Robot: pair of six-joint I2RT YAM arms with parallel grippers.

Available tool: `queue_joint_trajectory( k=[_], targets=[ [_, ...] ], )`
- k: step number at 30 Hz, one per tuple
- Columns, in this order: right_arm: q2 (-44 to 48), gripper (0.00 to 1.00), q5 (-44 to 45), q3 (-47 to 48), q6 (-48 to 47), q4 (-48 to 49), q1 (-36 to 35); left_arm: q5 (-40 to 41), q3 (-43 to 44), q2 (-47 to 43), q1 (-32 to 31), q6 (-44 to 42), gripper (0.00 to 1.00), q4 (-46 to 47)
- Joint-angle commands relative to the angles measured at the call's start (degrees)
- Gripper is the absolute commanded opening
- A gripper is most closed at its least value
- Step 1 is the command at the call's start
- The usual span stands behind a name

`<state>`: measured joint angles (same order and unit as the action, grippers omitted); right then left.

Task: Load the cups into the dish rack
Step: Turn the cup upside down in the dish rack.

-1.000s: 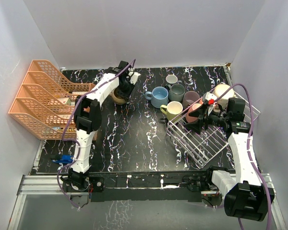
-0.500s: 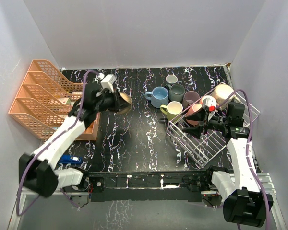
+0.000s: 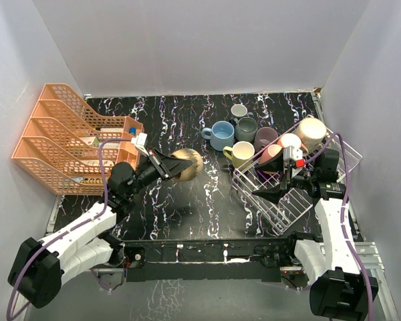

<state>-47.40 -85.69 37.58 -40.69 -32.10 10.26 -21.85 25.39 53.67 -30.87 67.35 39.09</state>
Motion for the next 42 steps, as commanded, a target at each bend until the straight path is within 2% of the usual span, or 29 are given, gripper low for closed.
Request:
queue_joint_trajectory(
  k=[1,4,14,18,23,29,35,42],
  targets=[
    [0.54,0.92,-3.79,-0.38,-1.58,1.44,0.29,6.05,-0.42,-2.98,-5.81,6.61,0.0,22.77],
    [0.68,1.0,-4.73,-0.07,-1.58,0.98,0.29,9.1,-1.36,-1.67,-9.25,7.03,0.0,28.32],
    [-3.21,0.99,-5.95,7.05,-4.33,-5.33,-1.35,13.45,5.72,11.15,-21.12,7.56,0.0,46.98],
    [-4.58,0.99,-5.57,10.2,-4.16,-4.88,-1.72,15.86,9.96,16.71,-25.17,7.65,0.0,53.73],
    [-5.68,0.99,-10.43,11.2,-14.84,-8.24,-1.89,19.86,14.65,23.29,-29.16,8.97,0.0,62.06],
    [-8.1,0.99,-11.37,14.88,-15.92,-7.75,-2.05,21.8,19.99,28.4,-32.0,9.19,0.0,63.69],
    [-12.01,0.99,-12.65,19.57,-27.03,-21.43,-2.33,22.44,24.82,30.99,-33.02,8.76,0.0,63.79],
    [-14.01,0.99,-12.68,21.99,-28.13,-25.8,-2.73,22.81,29.51,32.6,-33.02,8.75,0.0,63.74]
  ],
)
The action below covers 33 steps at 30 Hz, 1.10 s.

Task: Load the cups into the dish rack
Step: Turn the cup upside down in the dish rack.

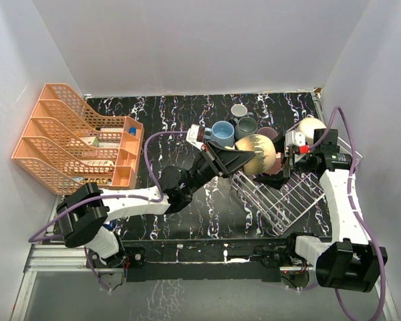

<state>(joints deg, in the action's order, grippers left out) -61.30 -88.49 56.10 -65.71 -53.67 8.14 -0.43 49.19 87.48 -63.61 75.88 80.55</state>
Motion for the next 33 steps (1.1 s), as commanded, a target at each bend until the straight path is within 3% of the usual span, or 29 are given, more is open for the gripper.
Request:
queue_joint_trajectory(
  k=[1,9,17,28,33],
  targets=[
    [-0.13,0.99,-9.93,4.14,-3.11,-4.75,-0.64,1.39,6.52,-0.98,-0.28,0.31,0.0,22.28],
    [-2.69,0.99,-9.85,16.4,6.38,-4.36,-0.7,2.26,13.52,0.41,-0.28,0.03,0.0,22.32],
    [-5.36,0.96,-7.89,26.03,27.81,4.72,-0.76,4.57,18.46,0.31,-0.2,0.12,0.0,20.62],
    [1.19,0.92,-4.34,22.39,61.88,35.83,-2.81,3.91,23.87,2.98,-0.19,3.33,0.0,19.73],
    [5.52,0.89,1.17,13.35,89.69,66.97,-4.91,4.58,25.1,4.86,-0.19,4.84,0.0,20.83]
  ],
)
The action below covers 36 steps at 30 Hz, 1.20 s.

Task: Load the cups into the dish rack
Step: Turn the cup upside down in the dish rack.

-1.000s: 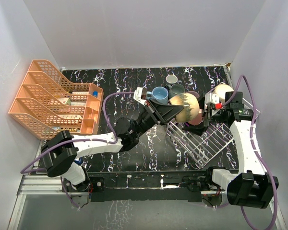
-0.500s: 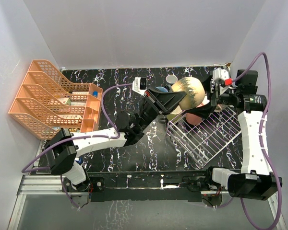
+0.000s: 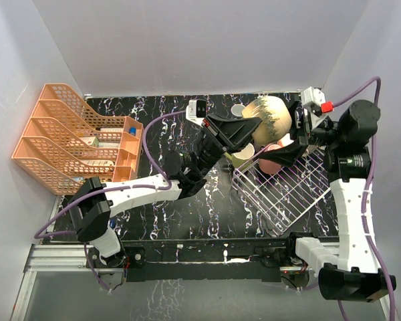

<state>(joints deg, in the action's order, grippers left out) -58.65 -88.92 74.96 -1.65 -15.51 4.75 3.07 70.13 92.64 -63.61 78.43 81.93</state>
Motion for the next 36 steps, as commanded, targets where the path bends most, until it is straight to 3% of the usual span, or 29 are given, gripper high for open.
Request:
queue_joint_trajectory(
  k=[1,7,13,18,22,27,32,36],
  targets=[
    [3.22,0.88,1.98,-6.72,28.22,32.32,-1.98,1.28,4.26,-0.15,-0.19,2.49,0.0,19.83],
    [3.76,0.73,2.57,-8.08,29.03,32.91,-3.32,1.59,4.14,-0.25,-0.21,2.65,0.0,20.35],
    [4.16,0.67,2.98,-8.69,29.34,32.83,-3.87,1.75,3.32,-1.06,-0.13,2.55,0.0,20.99],
    [4.54,0.44,3.03,-9.1,29.73,32.91,-3.87,2.04,1.56,-2.72,0.28,2.03,0.0,20.99],
    [4.86,0.34,3.02,-9.6,29.78,32.99,-3.87,2.4,0.27,-3.86,0.5,1.5,0.0,20.99],
    [4.89,0.32,3.16,-9.65,31.35,34.48,-3.96,2.95,-1.08,-4.19,0.73,1.89,0.0,20.99],
    [4.97,0.4,3.28,-9.92,34.51,37.64,-3.96,3.61,-2.38,-4.8,1.02,2.05,0.0,21.04],
    [5.21,0.33,3.6,-10.3,35.39,38.07,-3.96,3.78,-2.92,-5.26,1.25,1.82,0.0,21.03]
  ],
)
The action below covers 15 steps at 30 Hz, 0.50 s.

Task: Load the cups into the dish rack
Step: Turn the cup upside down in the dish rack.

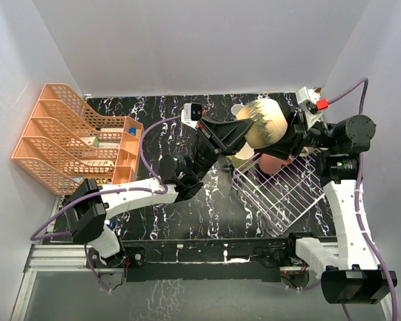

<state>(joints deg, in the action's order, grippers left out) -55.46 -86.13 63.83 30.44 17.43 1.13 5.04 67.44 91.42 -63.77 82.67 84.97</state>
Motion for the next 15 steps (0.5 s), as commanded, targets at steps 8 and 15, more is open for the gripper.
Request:
queue_joint_trajectory(
  k=[8,15],
  targets=[
    [2.42,0.08,0.62,-0.35,5.2,7.6,-0.42,3.03,-1.65,-4.22,1.76,-2.25,0.0,17.95],
    [2.32,0.08,3.45,-3.01,9.75,11.19,-0.42,4.75,-5.65,-5.75,1.98,-2.41,0.17,18.01]
  ],
)
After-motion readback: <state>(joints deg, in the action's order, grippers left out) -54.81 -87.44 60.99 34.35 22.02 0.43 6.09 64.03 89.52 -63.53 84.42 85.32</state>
